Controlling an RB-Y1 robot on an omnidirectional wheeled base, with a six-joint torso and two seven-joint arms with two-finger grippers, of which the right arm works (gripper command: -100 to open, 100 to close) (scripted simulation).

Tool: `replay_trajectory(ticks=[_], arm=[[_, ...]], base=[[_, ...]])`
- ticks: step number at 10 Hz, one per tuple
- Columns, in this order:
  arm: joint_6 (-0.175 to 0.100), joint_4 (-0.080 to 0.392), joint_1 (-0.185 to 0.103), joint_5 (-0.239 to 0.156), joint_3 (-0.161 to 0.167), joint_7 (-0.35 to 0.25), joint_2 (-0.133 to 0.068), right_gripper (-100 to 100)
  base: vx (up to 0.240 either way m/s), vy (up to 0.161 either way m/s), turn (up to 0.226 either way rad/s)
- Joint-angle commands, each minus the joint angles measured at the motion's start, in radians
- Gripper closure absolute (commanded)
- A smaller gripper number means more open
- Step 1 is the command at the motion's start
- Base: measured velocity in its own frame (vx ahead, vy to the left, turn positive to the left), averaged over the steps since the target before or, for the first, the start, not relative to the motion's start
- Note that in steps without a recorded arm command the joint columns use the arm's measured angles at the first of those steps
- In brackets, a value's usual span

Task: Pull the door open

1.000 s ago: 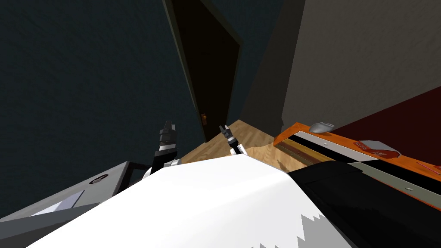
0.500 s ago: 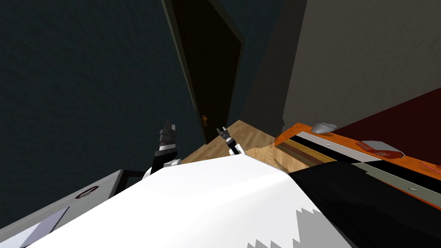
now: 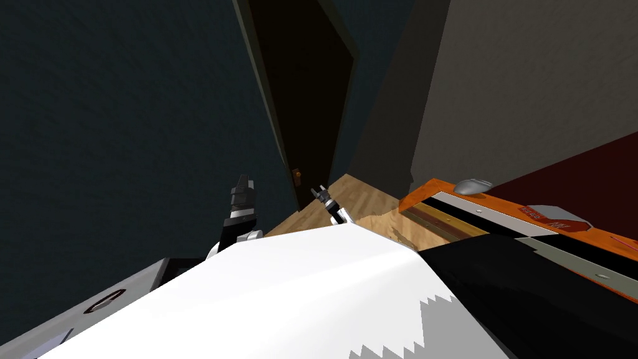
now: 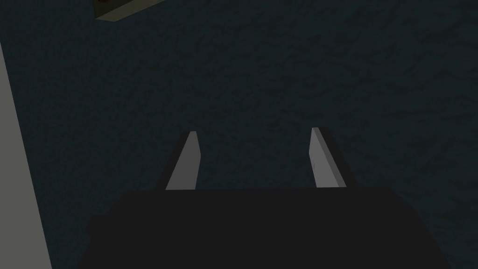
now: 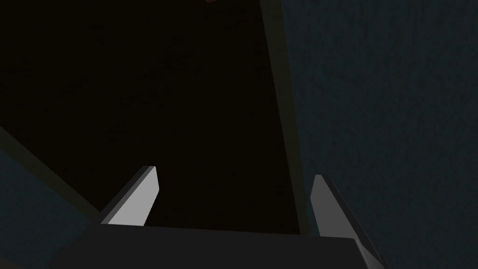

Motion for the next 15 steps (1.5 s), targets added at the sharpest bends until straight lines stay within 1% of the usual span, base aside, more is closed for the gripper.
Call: replay_trajectory(ticks=[1,2,5,6,11,12,13,14,15], arm=[[-0.002,0.038,-0.017,0.036,0.005,0.020,0.001,-100],[-0.001,0.051,-0.023,0.049,0.008,0.027,0.001,-100],[0.001,0.119,-0.056,0.122,0.020,0.061,0.000,-100],[0.001,0.129,-0.061,0.133,0.022,0.066,0.000,-100],[0.003,0.209,-0.099,0.217,0.036,0.106,-0.001,-100],[0.003,0.219,-0.104,0.226,0.038,0.110,-0.001,-100],[0.004,0.214,-0.103,0.219,0.036,0.106,0.001,-100],[-0.001,0.253,-0.131,0.219,0.031,0.122,0.009,-100],[-0.003,0.271,-0.146,0.218,0.029,0.127,0.012,-100]], base=[[0.114,0.037,-0.044],[0.125,0.055,-0.031],[0.170,0.093,-0.040],[0.145,0.086,-0.027],[0.174,0.066,-0.027],[0.210,0.050,-0.021],[0.084,0.017,-0.002],[0.021,-0.014,-0.115],[0.007,-0.017,-0.116]])
